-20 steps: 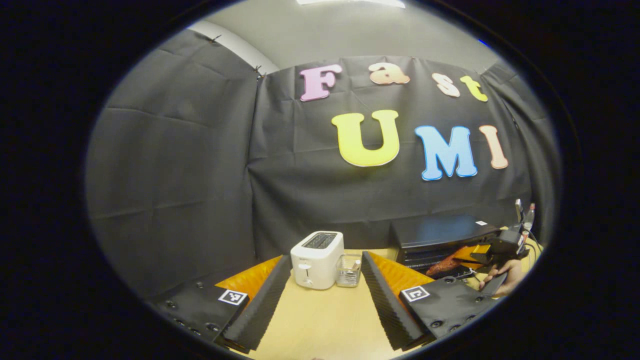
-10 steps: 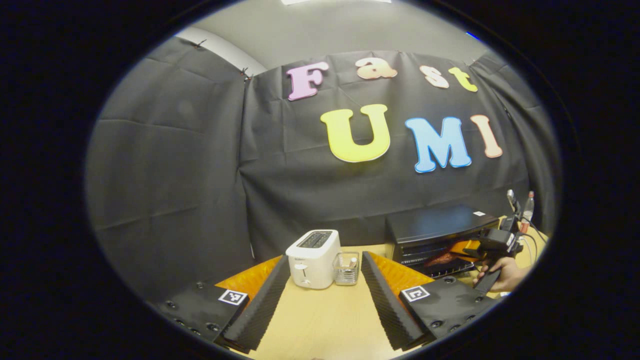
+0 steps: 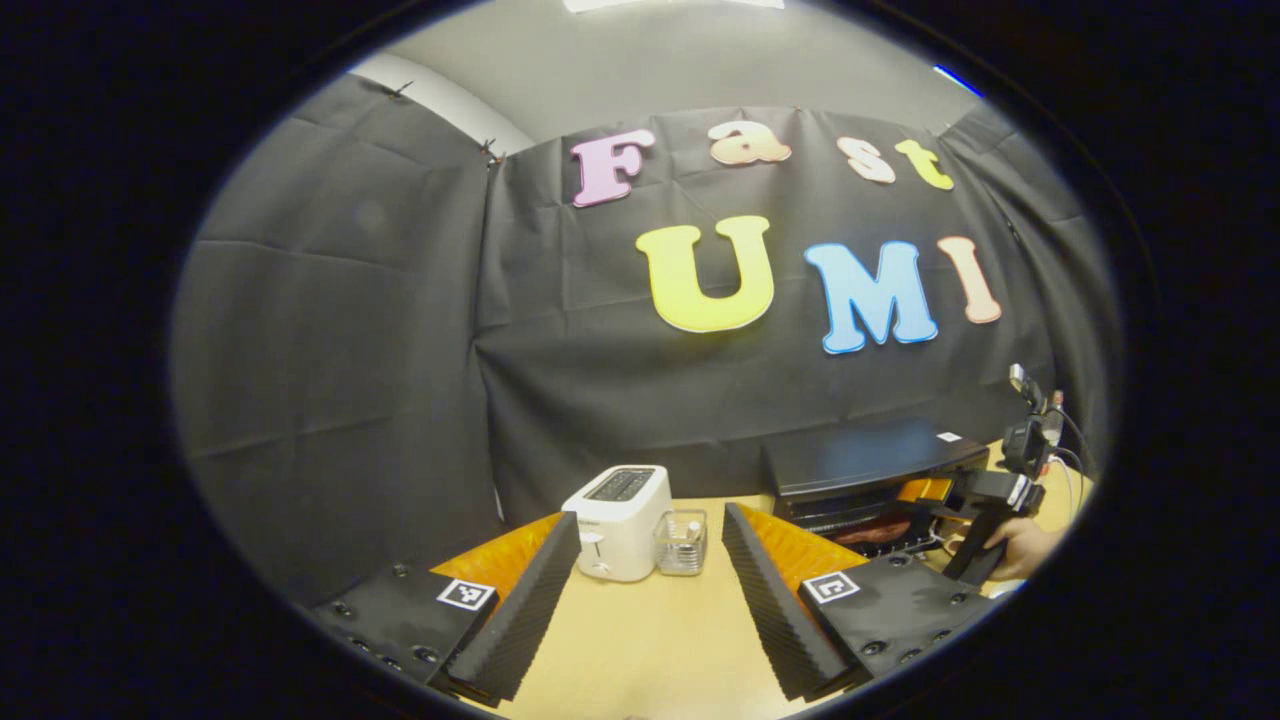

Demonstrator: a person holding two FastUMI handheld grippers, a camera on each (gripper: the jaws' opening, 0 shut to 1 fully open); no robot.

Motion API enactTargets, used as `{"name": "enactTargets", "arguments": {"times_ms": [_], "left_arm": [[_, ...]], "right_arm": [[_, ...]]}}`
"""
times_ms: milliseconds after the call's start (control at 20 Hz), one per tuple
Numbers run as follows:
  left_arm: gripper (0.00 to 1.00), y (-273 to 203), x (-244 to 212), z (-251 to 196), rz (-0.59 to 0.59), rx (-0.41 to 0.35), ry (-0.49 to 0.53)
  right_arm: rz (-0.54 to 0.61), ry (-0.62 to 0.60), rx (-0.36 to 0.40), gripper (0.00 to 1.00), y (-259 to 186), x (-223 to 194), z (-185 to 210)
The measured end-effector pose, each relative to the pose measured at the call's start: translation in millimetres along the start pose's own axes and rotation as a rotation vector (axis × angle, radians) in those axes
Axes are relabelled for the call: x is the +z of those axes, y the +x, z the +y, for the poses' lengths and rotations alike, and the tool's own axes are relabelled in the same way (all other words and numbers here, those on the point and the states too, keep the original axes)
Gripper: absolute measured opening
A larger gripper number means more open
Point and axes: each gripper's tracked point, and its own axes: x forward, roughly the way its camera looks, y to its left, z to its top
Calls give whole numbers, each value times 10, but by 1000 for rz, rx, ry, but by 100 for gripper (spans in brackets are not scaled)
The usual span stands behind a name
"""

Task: Open the electric oven with the left hand, put the food in, and close the electric oven.

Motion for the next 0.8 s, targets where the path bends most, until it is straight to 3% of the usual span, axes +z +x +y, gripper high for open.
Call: {"name": "enactTargets", "arguments": {"times_ms": [250,700,750,800], "left_arm": [[98,-17,25,-398,-14,-50,-6],[100,-61,-286,-1165,37,-175,-43],[90,-66,-345,-1237,49,-187,-41],[96,-66,-419,-1320,63,-199,-41]], "right_arm": [[-10,-139,2,97,-490,217,-66],[-154,-331,-2,97,-1536,830,-146],[-171,-345,-7,97,-1639,879,-161],[-184,-356,-10,97,-1746,928,-173]]}}
